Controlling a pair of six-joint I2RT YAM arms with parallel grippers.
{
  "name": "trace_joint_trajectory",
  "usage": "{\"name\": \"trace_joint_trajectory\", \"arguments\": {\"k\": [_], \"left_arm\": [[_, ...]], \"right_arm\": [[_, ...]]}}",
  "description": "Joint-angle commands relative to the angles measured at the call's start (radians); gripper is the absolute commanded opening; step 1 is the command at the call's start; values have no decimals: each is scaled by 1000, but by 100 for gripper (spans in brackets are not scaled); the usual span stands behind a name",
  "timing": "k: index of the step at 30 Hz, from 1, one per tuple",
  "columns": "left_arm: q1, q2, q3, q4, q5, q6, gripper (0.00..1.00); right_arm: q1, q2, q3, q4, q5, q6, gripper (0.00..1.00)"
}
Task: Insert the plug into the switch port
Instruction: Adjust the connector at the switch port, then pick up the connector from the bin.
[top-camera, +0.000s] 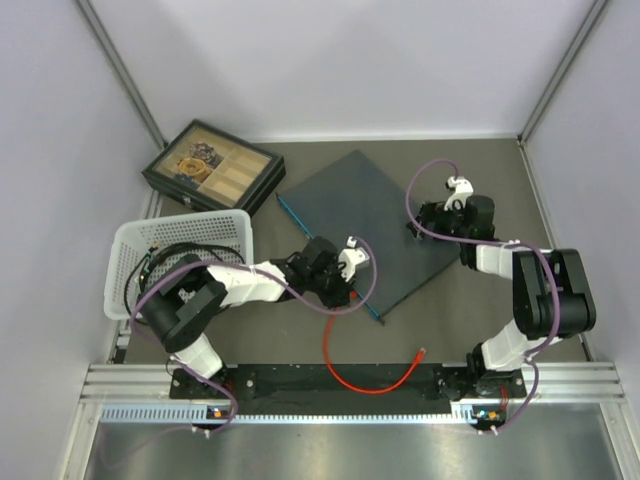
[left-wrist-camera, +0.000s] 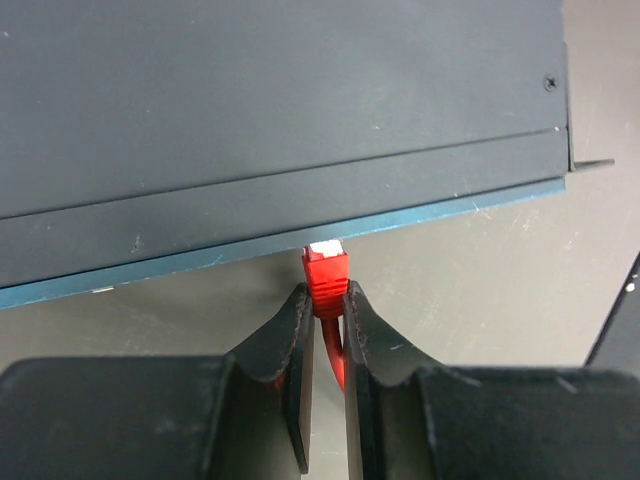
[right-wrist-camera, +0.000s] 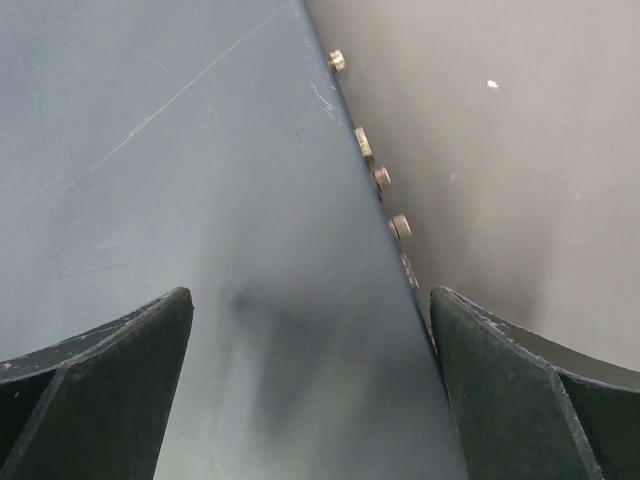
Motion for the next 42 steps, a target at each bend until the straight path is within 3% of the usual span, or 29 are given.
{"name": "trace_joint_trajectory", "arguments": {"k": [1,2,8,10,15,16,19,20,24,28,31,42], "left_arm": [[23,-91,0,593,-106,86,19],[23,-112,-17,568,-101,83,29],[21,-215,-74,427,-63,60,59],[23,-285,-83,375,-78,55,75],[21,-480,-76,139,-207,37,92],[23,-545,-65,97,-298,15,94],[26,-640,-19,-33,-519,-75,99],[26,-654,16,-77,-645,-92,99],[87,-671,119,-338,-905,-196,99],[234,-665,170,-498,-983,-357,99],[335,-674,128,-512,-1025,-422,98],[745,-532,-1,-353,-940,-557,97]], "right_arm": [[14,-83,-20,-314,-256,172,99],[8,-98,-11,-349,-230,160,99],[-44,-173,58,-528,-107,82,99],[-53,-216,75,-567,-104,76,99],[-53,-294,93,-622,-90,50,99],[-53,-320,93,-622,-91,50,99],[-50,-356,86,-605,-113,70,99],[-47,-377,84,-604,-120,77,99],[-3,-423,89,-614,-88,71,99],[78,-445,80,-593,-79,77,99],[117,-440,81,-582,-93,74,99],[188,-343,112,-570,-154,59,99]]}}
